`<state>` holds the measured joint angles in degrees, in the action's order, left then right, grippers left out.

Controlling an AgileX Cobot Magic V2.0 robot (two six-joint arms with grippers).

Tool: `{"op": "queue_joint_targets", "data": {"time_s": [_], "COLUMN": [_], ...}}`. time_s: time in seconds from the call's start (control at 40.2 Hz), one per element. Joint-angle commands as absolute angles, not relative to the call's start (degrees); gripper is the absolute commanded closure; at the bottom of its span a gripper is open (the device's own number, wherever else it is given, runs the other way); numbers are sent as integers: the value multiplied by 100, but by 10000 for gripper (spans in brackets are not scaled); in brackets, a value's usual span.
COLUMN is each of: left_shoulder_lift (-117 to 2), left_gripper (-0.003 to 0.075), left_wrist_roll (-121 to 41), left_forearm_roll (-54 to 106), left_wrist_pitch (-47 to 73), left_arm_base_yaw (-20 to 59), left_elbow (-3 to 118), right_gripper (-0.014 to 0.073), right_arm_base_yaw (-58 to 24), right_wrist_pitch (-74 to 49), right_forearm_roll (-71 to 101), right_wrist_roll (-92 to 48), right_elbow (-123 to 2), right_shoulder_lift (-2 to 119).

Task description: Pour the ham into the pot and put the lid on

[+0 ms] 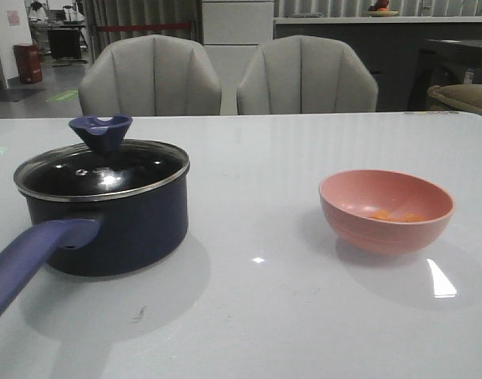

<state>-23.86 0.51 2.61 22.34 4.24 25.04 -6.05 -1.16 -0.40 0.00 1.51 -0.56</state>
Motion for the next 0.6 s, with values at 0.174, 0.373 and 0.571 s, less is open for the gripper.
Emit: {"op": "queue_joint_targets", "data": {"time_s": [0.174, 0.373, 0.571], "left_shoulder_lift": [-4207, -5368, -6422], "left_gripper": [93, 113, 152], "left_wrist_roll": [109, 109, 109], "left_forearm_roll": [422, 721, 806], "left_wrist_pitch": [2902, 3233, 3586], "left_arm_base_yaw": [731, 731, 963], "left_elbow": [4113, 4985, 5748], "right_gripper": [447, 447, 447], "right_arm_base_yaw": [-567, -567, -567], "right_wrist_pitch": [341, 341, 341], "right_forearm_roll": [-40, -40, -40], "right_wrist_roll": [0, 0, 0], "right_elbow": [122, 122, 122], "right_shoulder_lift": [-170, -170, -170]}}
